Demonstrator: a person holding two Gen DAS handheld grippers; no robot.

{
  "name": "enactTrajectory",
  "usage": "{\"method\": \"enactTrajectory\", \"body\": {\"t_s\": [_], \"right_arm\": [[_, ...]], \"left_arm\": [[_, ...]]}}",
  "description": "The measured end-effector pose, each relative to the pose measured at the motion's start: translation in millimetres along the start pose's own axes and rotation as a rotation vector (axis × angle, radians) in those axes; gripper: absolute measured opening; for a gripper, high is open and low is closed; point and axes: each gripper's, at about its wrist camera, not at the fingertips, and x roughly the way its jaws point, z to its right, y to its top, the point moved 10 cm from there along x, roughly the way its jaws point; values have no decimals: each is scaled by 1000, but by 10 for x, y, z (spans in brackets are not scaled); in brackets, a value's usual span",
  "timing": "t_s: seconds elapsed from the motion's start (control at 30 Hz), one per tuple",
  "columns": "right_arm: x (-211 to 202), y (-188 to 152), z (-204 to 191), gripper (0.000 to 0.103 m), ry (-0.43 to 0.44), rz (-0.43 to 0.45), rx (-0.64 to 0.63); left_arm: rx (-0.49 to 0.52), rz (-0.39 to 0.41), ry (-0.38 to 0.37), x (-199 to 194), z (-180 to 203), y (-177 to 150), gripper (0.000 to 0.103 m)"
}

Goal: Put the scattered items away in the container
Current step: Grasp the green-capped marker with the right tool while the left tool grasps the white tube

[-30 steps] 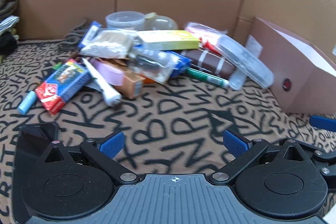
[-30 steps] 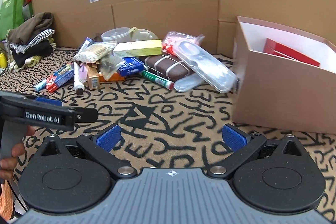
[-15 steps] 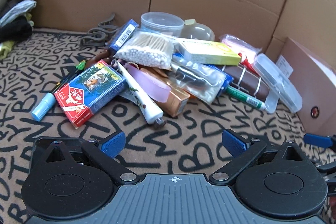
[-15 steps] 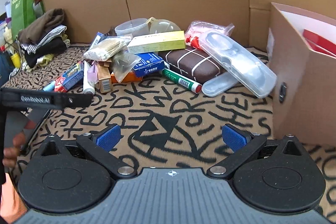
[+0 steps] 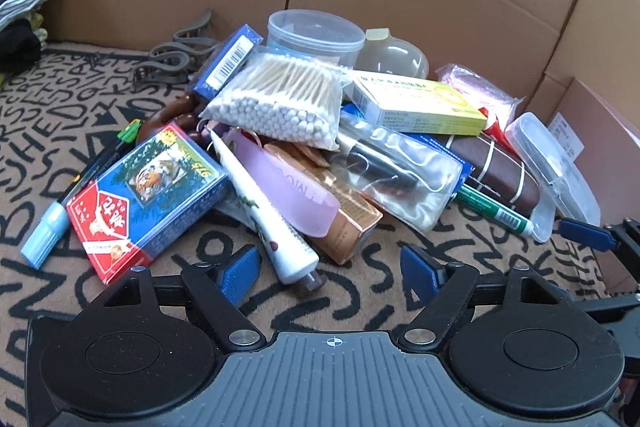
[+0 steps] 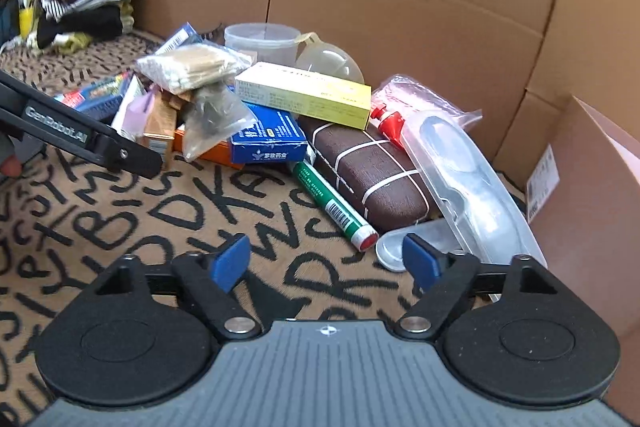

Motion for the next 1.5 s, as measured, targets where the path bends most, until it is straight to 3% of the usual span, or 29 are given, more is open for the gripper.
{"method": "enactTrajectory", "body": {"t_s": [0.27,0.37,0.43,0.5,0.6,0.63,0.7,0.8,0.87,0.93,1.27,1.43,1.5], "right_arm": [[181,42,81,70,-9,-7,18],[203,54,67,55,1,-7,8],[191,21,1,27,61,-26,17],[178,11,-21,20,100,-32,56],[167,11,-11,21,106,-31,76],[167,15,-8,23,101,-31,77],[175,32,-11,28,85,-31,69],[200,71,-26,36,78,-31,71],[197,66,-39,36,103,-38,90],[190,59,-52,20,129,-47,109],[-336,-279,-126,18,142,-64,170],[-726,-528,-175,18,143,-57,189],[-872,-614,-177,18,142,-63,210]], "left_arm": [[-6,20,25,83,-48,75,73],[18,24,40,78,-29,59,58],[30,24,44,62,-15,44,47],[33,22,49,42,-12,25,40],[27,20,49,20,-17,8,39],[26,20,48,20,-18,10,41],[3,21,35,29,-24,26,55],[-19,20,23,46,-24,52,58],[-1,17,40,45,-15,48,47],[13,12,43,27,-6,28,38],[46,-16,-30,-225,222,-259,34],[111,-56,-124,-453,515,-550,34],[142,-77,-175,-559,656,-693,26]]}}
